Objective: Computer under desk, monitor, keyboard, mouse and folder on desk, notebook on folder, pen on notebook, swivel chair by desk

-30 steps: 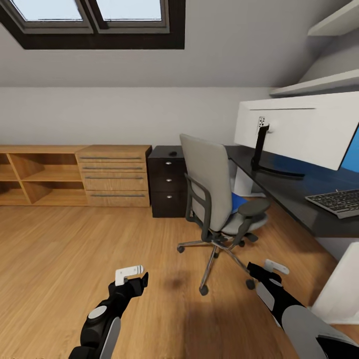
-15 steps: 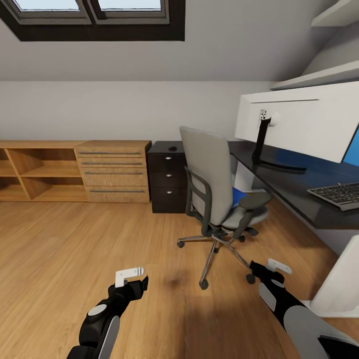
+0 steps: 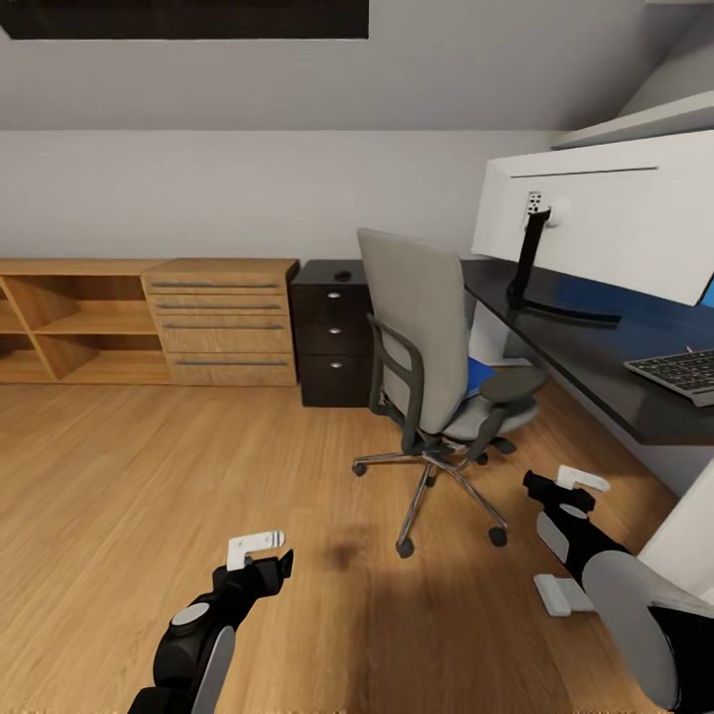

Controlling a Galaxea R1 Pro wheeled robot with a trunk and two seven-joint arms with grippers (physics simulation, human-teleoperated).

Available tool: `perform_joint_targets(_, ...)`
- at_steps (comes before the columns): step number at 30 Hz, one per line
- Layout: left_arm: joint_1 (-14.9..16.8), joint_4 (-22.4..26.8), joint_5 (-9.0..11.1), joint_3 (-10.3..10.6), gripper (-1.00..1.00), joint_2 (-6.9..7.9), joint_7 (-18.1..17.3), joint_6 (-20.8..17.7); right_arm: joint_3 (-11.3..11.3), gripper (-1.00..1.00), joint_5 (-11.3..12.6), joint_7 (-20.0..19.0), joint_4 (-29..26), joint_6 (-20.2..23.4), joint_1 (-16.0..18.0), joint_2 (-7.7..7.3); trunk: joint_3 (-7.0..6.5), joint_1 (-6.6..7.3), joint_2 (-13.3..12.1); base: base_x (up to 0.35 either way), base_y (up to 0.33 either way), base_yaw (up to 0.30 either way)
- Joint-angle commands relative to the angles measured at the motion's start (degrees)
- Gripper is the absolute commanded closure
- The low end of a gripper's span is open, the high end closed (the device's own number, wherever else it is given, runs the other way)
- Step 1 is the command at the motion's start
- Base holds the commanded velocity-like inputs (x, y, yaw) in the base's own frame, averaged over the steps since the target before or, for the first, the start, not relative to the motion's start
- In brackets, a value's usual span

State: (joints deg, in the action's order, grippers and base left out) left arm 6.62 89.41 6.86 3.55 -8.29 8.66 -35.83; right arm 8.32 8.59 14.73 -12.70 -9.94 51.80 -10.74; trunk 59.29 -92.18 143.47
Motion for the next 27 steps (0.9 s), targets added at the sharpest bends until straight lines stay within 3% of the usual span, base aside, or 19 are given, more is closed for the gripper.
perform_joint_targets(1, 0.02, 0.1, 0.61, 0.05, -1.0, 0.03, 0.49, -0.23, -0.11, -1.0, 0.37, 0.02, 0.14, -0.33, 0.16, -0.04, 0.28, -0.01, 0.04, 0.0, 0.0, 0.0)
perform_joint_targets(8, 0.02, 0.12, 0.57, 0.26, -1.0, 0.12, 0.43, 0.24, -0.21, -1.0, -0.53, 0.0, 0.65, -0.63, 0.54, 0.11, 0.28, -0.01, 0.04, 0.0, 0.0, 0.0)
perform_joint_targets(14, -0.02, -0.34, 0.46, 0.05, -1.0, 1.05, 0.47, 0.31, -0.27, -1.0, -0.72, -0.19, 0.71, -0.68, 0.58, 0.32, 0.28, -0.01, 0.04, 0.003, 0.0, 0.0)
perform_joint_targets(27, 0.0, -1.73, 0.43, 0.59, -1.0, 1.31, 0.49, 0.32, -0.15, -1.0, -0.76, -0.39, 0.8, -0.77, 0.58, 0.48, 0.28, -0.01, 0.04, 0.155, 0.0, 0.0)
